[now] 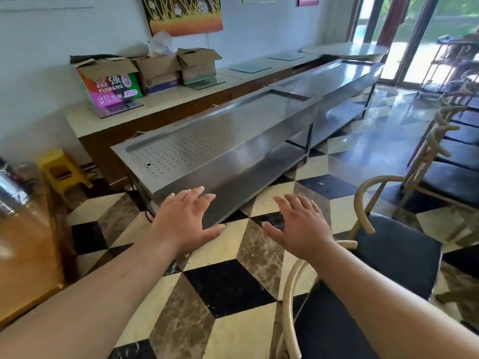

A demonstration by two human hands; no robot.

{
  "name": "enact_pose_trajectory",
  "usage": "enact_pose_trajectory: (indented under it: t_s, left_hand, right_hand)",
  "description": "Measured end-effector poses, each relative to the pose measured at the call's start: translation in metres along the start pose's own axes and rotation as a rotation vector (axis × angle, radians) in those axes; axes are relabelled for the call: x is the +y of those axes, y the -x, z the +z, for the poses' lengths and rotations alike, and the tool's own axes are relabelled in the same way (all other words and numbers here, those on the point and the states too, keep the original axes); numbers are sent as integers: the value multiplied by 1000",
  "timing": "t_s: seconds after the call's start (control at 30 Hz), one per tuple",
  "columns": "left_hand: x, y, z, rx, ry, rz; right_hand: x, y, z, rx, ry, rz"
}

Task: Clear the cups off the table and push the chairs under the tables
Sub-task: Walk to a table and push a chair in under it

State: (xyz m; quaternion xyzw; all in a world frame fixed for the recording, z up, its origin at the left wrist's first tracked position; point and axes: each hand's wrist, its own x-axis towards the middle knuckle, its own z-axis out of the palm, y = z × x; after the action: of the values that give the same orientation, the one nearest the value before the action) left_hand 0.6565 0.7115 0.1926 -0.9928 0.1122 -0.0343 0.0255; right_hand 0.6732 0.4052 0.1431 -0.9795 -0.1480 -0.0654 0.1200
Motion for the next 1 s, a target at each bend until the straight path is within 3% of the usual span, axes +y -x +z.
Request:
enact_pose_trajectory:
  t_s: [0.47, 0.73, 1.0]
  left_hand:
    - [-122, -205, 29, -42, 49, 294]
    - [-72, -310, 55, -135, 39, 500]
    - [26, -463, 73, -148, -79, 692]
  right_hand:
    - [-7, -131, 29, 59, 231, 338]
    - [36, -157, 39, -44, 255, 516]
    - [164, -208, 68, 17, 205, 720]
